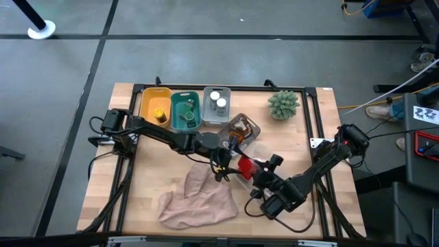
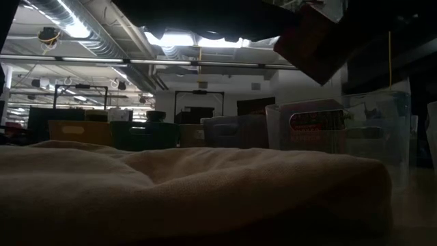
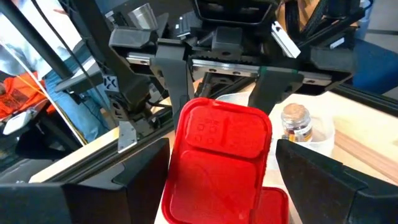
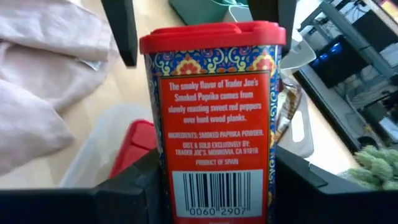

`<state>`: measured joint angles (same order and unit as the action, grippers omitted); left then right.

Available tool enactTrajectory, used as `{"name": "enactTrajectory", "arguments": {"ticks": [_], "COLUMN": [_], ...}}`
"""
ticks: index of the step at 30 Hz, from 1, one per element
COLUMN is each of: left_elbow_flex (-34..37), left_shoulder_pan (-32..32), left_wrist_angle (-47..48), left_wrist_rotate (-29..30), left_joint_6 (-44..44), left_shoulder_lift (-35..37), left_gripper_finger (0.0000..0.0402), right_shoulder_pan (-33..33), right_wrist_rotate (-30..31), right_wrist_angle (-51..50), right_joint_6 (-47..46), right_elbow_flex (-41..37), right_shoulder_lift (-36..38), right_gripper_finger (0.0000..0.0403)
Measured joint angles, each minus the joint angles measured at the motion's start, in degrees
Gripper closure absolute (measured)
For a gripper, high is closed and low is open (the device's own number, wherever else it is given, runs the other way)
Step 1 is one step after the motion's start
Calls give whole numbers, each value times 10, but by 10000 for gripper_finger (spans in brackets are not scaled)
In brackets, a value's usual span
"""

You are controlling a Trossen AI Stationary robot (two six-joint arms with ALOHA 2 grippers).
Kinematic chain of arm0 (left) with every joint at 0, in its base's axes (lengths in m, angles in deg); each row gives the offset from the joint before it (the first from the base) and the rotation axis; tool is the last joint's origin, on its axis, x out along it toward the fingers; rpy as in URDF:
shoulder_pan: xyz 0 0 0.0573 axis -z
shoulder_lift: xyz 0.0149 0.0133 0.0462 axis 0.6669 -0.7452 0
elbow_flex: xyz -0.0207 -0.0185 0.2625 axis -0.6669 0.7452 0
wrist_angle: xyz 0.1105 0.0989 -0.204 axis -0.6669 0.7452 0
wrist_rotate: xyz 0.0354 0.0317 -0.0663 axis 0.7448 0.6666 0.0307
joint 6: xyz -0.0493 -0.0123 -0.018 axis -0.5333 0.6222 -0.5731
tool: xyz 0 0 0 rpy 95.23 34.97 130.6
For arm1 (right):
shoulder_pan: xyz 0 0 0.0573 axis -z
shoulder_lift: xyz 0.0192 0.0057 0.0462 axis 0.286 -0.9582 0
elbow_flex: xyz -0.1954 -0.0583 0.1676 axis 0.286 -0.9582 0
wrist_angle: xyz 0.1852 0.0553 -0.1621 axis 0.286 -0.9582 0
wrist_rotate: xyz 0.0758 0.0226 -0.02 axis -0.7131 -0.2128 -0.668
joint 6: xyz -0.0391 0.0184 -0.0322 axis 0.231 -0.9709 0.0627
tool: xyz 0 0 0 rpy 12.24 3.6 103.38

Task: Sort spices by type
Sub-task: Put the red seasoning can into the left transparent bin

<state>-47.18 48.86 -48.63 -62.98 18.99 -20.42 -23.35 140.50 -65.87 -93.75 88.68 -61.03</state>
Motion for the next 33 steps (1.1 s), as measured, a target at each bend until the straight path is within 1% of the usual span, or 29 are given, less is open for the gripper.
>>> {"name": "enactTrajectory", "arguments": {"ticks": [6, 10, 13, 17, 24, 27, 29, 31, 33], "left_elbow_flex": [0, 0, 0, 0, 0, 0, 0, 0, 1], "left_shoulder_pan": [-1, -2, -1, -2, -2, -2, -2, -3, -5], "left_wrist_angle": [11, 13, 28, 30, 28, 28, 29, 30, 31], "left_wrist_rotate": [-4, -5, -4, -5, -2, -2, -3, -4, -4], "left_joint_6": [-4, -9, -9, -1, -15, -28, -38, -46, -51], "left_shoulder_lift": [0, 0, 0, -1, -1, -1, -1, -1, -2], "left_gripper_finger": [123, 127, 146, 195, 198, 198, 198, 199, 199], "right_shoulder_pan": [0, 0, 0, 0, 6, 17, 27, 40, 54], "right_wrist_rotate": [0, -1, 1, -2, -12, -39, -69, -116, -169], "right_wrist_angle": [52, 68, 67, 69, 74, 78, 78, 76, 47], "right_joint_6": [42, 61, 62, 63, 75, 75, 75, 76, 83], "right_elbow_flex": [0, 0, 0, 0, 1, 1, 1, 2, 17], "right_shoulder_lift": [0, 0, 0, 0, 0, 0, 0, 0, 0], "right_gripper_finger": [200, 200, 200, 200, 169, 159, 156, 154, 153]}}
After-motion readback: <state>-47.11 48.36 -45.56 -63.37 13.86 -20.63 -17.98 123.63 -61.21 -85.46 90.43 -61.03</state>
